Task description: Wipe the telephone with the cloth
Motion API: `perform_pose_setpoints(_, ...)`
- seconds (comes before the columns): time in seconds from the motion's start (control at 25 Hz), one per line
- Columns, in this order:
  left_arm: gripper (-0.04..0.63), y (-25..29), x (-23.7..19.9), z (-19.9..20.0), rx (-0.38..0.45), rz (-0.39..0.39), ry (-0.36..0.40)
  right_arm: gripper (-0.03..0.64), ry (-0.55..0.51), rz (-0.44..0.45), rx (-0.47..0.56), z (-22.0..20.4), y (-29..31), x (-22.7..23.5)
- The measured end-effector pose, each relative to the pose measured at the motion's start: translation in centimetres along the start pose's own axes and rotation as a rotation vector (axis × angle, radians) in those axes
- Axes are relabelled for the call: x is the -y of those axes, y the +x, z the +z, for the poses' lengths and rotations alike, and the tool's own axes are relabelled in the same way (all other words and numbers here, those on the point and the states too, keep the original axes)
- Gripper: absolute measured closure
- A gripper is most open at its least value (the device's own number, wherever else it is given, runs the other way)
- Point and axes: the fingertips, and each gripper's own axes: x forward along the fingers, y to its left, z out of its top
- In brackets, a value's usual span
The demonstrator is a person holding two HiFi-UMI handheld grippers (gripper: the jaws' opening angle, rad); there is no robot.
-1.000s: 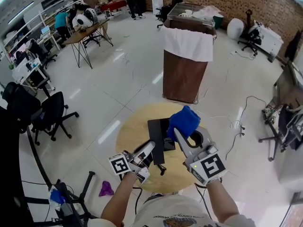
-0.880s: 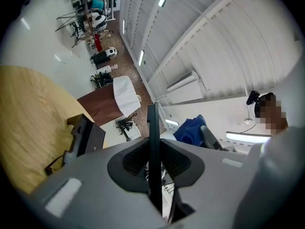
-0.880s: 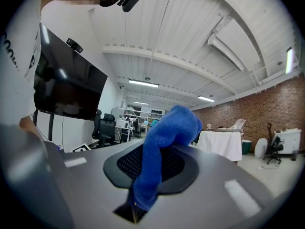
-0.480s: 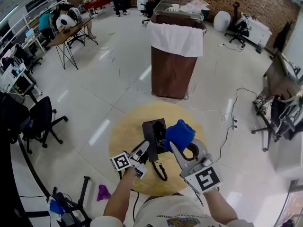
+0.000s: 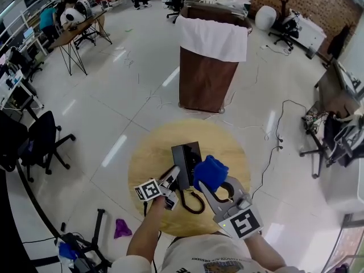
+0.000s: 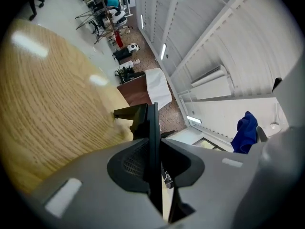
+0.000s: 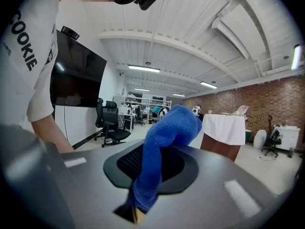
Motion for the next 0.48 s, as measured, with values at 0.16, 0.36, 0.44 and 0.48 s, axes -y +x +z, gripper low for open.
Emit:
perform_pose_setpoints(0.16,0.531,0.39,-0.19,0.04,0.014,0.006,0.010,0.554,0.026,0.000,-0.017,-0.81,0.46,0.24)
perform_pose_setpoints(0.36,0.529,0.39,-0.55,0.04,0.009,0.047,0.004,0.554,0.032,0.003,-0.029,-1.25,0.74,0.48)
perform_pose_setpoints(0.44,0.526,0.35,-0.74,-0.17,-0.009,0.079,0.020,0.554,0.037,0.005,-0.026,-1.23,0.74,0.42)
perform_pose_setpoints(0.48,0.525,0.35,-0.79,-0.30,-0.018,0.091,0.028,0.554,0.042,0.004,-0.025,-1.22,0.71,0.41)
